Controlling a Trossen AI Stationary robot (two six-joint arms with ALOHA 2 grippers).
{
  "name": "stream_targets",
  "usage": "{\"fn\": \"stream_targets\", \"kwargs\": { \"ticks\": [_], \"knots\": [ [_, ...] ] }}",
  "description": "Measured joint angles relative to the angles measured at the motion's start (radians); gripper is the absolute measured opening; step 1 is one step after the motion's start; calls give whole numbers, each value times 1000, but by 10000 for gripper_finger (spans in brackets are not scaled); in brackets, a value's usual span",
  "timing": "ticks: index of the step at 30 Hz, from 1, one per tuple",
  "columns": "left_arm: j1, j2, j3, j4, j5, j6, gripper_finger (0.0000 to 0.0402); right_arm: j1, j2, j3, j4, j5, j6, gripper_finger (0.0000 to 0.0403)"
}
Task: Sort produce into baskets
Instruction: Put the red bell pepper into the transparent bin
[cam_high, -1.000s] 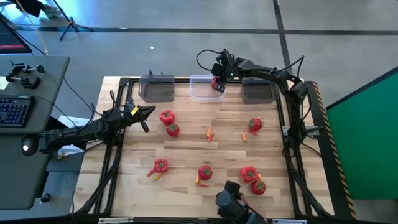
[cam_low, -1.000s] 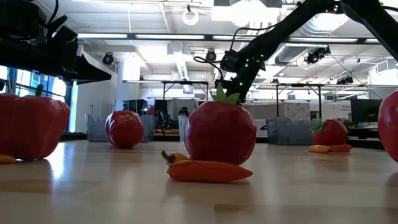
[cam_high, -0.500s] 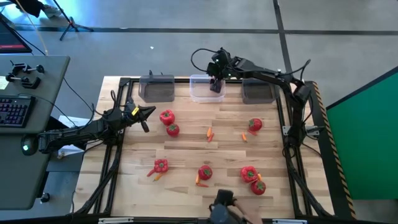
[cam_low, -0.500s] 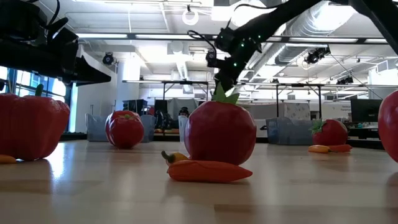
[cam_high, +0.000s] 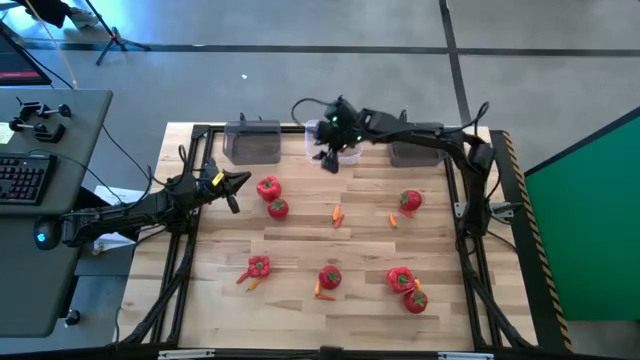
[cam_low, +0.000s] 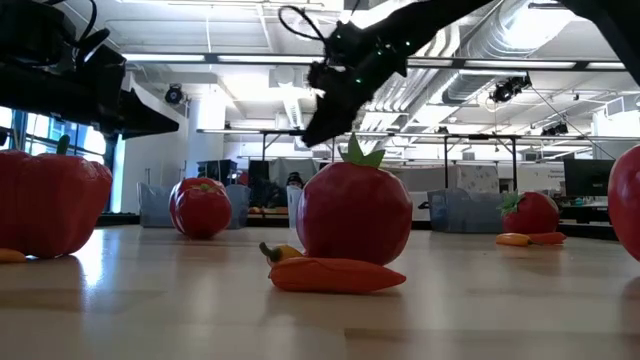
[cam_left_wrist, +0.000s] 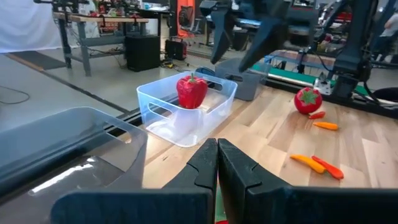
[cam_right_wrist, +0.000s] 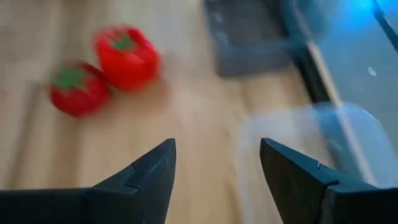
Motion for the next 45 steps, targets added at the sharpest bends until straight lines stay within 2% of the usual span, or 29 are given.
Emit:
{"fn": "stream_targets", "kwargs": {
  "ticks": [10, 21, 35, 39, 45],
  "knots": [
    [0, 0, 0, 5, 1, -44, 0, 140, 106, -1, 336, -42, 163, 225],
    [0, 0, 0, 10, 4, -33, 0, 192, 263, 1, 681, -74, 295, 225],
    [0, 0, 0, 5, -7, -33, 0, 187, 385, 1, 838, -52, 377, 222],
    [0, 0, 0, 3, -10, -33, 0, 187, 394, 1, 868, -53, 398, 199],
    [0, 0, 0, 3, -10, -33, 0, 187, 396, 2, 868, -59, 370, 139]
  ]
}}
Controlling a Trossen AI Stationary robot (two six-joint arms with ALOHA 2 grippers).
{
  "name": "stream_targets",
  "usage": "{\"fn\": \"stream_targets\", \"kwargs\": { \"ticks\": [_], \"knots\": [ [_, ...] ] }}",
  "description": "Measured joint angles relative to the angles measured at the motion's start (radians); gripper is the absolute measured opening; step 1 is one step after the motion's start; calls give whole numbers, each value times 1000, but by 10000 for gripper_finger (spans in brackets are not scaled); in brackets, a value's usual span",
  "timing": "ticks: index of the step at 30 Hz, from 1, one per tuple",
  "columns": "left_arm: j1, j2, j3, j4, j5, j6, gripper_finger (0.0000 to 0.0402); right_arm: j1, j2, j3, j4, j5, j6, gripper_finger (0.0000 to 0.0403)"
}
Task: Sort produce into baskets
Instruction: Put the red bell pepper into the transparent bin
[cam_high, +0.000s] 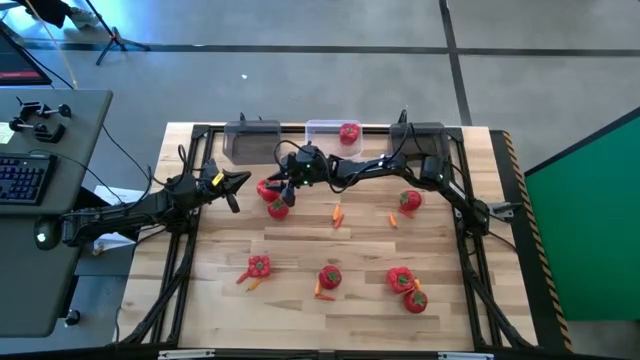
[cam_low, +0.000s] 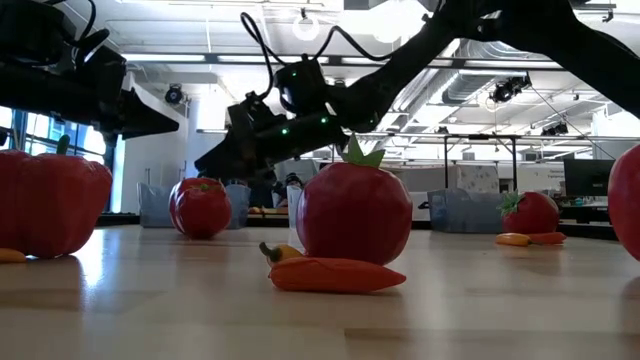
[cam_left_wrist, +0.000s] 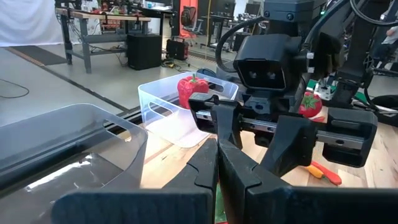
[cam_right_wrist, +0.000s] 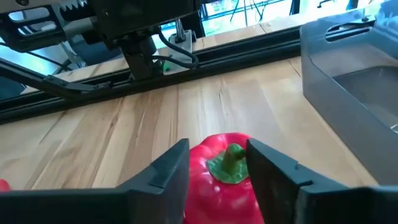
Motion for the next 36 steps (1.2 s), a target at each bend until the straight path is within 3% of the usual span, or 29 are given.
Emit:
{"fn": "stream_targets", "kwargs": {
  "ticks": [14, 20, 31, 36],
  "knots": [
    [0, 0, 0, -1, -1, 0, 0, 2, 12, 1, -6, 5, -1, 68],
    [0, 0, 0, -2, -1, 0, 0, 3, 17, 1, -11, 8, -14, 8],
    [0, 0, 0, -2, -1, 0, 0, -5, 11, 83, -116, 13, -55, 1],
    [0, 0, 0, -2, 0, 0, 0, -13, -14, 144, -240, 78, -108, 0]
  ]
}}
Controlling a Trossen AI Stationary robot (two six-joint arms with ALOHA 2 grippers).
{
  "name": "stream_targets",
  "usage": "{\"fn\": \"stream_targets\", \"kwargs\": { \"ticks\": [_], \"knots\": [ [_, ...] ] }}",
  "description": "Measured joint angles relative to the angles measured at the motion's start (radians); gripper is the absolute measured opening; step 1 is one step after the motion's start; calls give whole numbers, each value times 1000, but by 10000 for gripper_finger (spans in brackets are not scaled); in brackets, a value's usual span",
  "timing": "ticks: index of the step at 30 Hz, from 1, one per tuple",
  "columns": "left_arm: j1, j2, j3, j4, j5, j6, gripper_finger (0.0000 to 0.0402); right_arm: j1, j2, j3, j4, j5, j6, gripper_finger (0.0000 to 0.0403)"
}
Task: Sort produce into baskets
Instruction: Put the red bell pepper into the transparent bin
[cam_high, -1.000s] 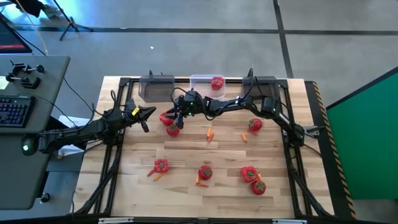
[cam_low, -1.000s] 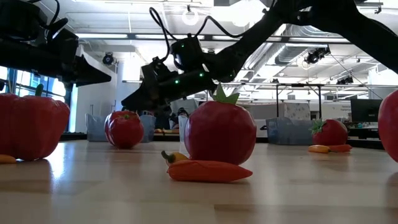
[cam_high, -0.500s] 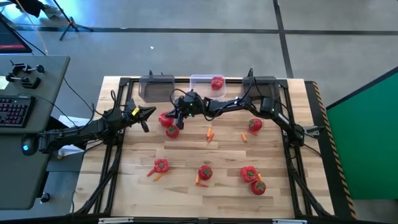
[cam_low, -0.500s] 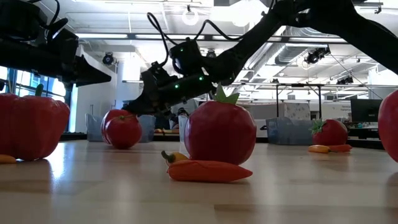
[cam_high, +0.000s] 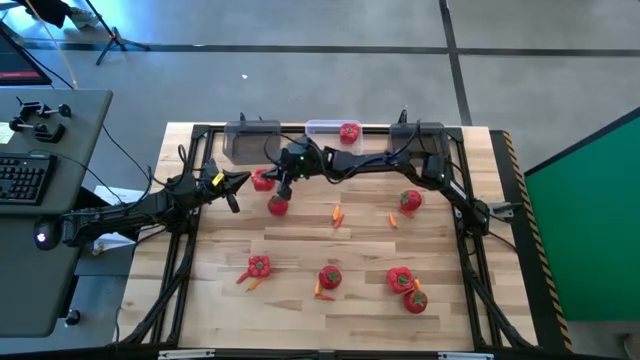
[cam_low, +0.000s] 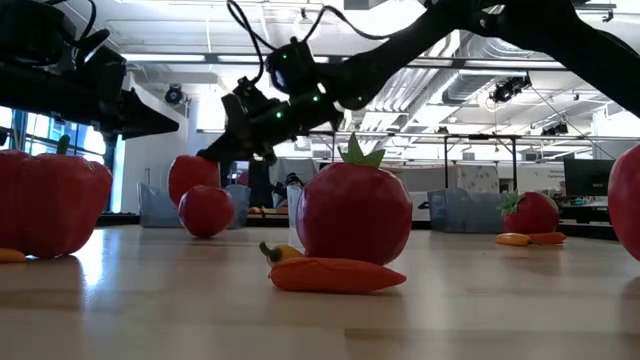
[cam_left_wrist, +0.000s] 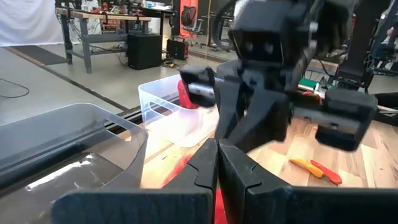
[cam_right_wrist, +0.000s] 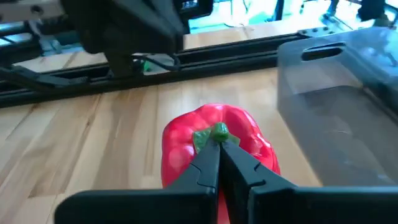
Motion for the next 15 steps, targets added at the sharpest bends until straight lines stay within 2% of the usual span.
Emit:
{"fn": "stream_targets", "kwargs": {
  "ticks": [7, 15],
  "knots": [
    [0, 0, 0, 0, 9, -1, 0, -29, 0, 18, -145, 14, 25, 0],
    [0, 0, 0, -1, 11, -1, 0, -29, -1, 22, -235, 9, 28, 0]
  ]
}}
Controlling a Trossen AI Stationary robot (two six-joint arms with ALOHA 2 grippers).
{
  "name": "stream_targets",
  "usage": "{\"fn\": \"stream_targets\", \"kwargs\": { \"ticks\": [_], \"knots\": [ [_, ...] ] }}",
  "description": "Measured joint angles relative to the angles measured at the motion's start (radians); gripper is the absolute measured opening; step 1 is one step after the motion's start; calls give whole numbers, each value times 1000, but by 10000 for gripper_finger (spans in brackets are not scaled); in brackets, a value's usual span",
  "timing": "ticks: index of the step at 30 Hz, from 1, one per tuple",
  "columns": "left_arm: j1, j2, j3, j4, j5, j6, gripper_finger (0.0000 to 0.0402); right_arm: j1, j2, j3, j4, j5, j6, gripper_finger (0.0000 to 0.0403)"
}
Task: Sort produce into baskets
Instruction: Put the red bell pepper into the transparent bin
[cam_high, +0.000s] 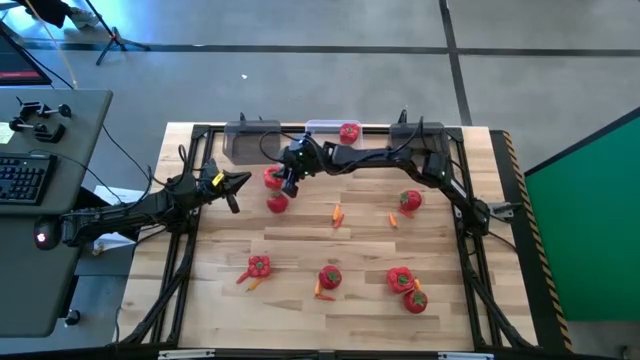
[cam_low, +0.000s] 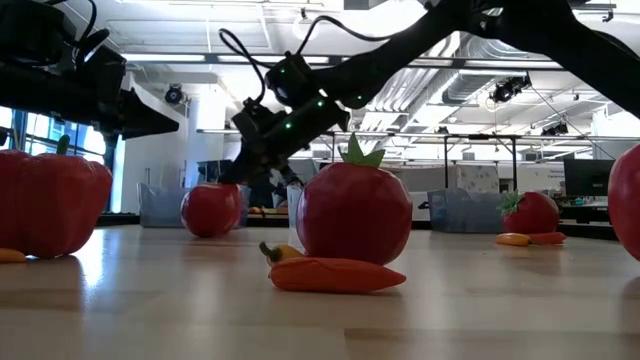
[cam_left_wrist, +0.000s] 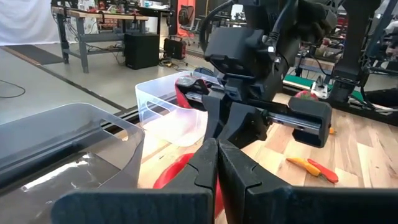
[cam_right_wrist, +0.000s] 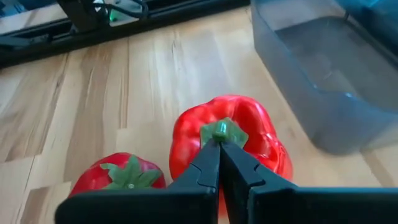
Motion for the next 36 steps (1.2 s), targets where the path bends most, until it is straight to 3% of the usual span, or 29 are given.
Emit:
{"fn": "stream_targets", "kwargs": {
  "ticks": [18, 21, 30, 36],
  "knots": [
    [0, 0, 0, 0, 0, -10, 0, 0, -44, -2, -117, 18, 0, 5],
    [0, 0, 0, 0, 0, -10, 0, 0, -45, -2, -126, 23, -3, 30],
    [0, 0, 0, 0, 0, -10, 0, 0, -51, -2, -149, 37, -1, 161],
    [0, 0, 0, 0, 0, -10, 0, 1, -58, -2, -143, 38, -3, 183]
  ]
}}
